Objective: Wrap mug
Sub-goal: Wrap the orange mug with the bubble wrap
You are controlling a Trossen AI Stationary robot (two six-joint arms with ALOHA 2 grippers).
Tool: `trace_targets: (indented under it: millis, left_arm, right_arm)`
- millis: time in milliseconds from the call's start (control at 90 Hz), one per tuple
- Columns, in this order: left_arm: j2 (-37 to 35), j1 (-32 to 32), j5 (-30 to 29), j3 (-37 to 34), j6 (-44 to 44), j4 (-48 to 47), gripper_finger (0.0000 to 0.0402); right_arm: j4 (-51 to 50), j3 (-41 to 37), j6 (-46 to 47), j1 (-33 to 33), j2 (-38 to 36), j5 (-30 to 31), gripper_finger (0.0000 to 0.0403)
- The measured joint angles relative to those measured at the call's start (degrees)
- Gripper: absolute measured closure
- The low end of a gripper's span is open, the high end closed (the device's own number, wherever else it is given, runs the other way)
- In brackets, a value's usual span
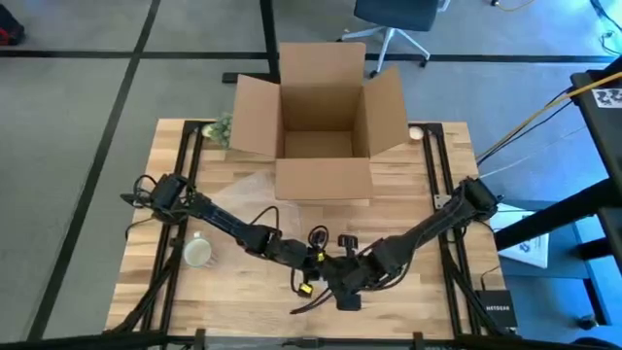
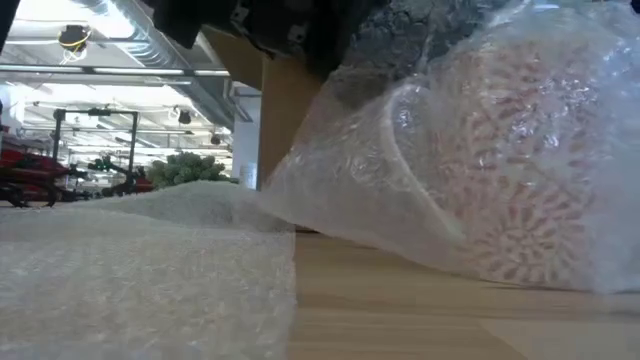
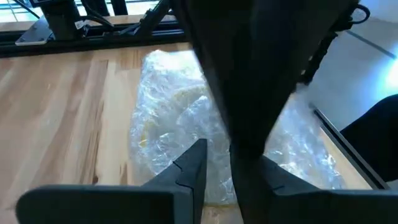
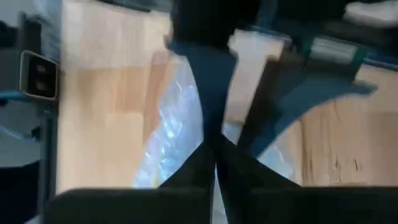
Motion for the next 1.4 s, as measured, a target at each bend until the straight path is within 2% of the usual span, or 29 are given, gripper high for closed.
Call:
trace_targets:
  millis: [200,378,489,678,889,1156,1322,1400]
  left_arm:
    - [-0.23,0.0,0.21,-0.12,0.23,-0.94,0.0348]
    - [-2.51,0.06,-0.26,-0.35,0.89,-7.37,0.0348]
    - [-5.27,0.07,-0.14,0.11,1.11,-9.75,0.0348]
    - [-5.56,0.02,0.19,0.01,3.08,-10.92,0.0348]
    - [-5.68,0.07,0.08,0.07,2.72,-11.11,0.0348]
    - [-5.75,0.05,0.15,0.13,2.7,-10.71,0.0348]
    - [-5.73,0.0,0.12,0.13,2.52,-10.68,0.0348]
    - [-5.73,-0.08,0.12,0.13,2.66,-11.39,0.0348]
  right_arm:
    - [6.48,-6.2,2.75,0.04,-0.26,1.17,0.0403]
    - [11.24,-10.68,2.85,-0.2,0.38,0.6,0.0403]
    - [13.37,-12.11,3.11,-0.19,0.36,0.79,0.0403]
    - [14.63,-12.57,3.04,-0.17,0.29,1.04,0.0403]
    - [11.85,-8.47,0.49,-0.11,0.23,0.54,0.0403]
    - [2.59,-1.38,-0.48,0.01,-2.77,2.08,0.0403]
    - [-3.55,0.2,1.71,1.22,-5.91,3.25,0.0403]
    - [-7.2,0.2,5.54,2.96,-7.69,3.36,0.0403]
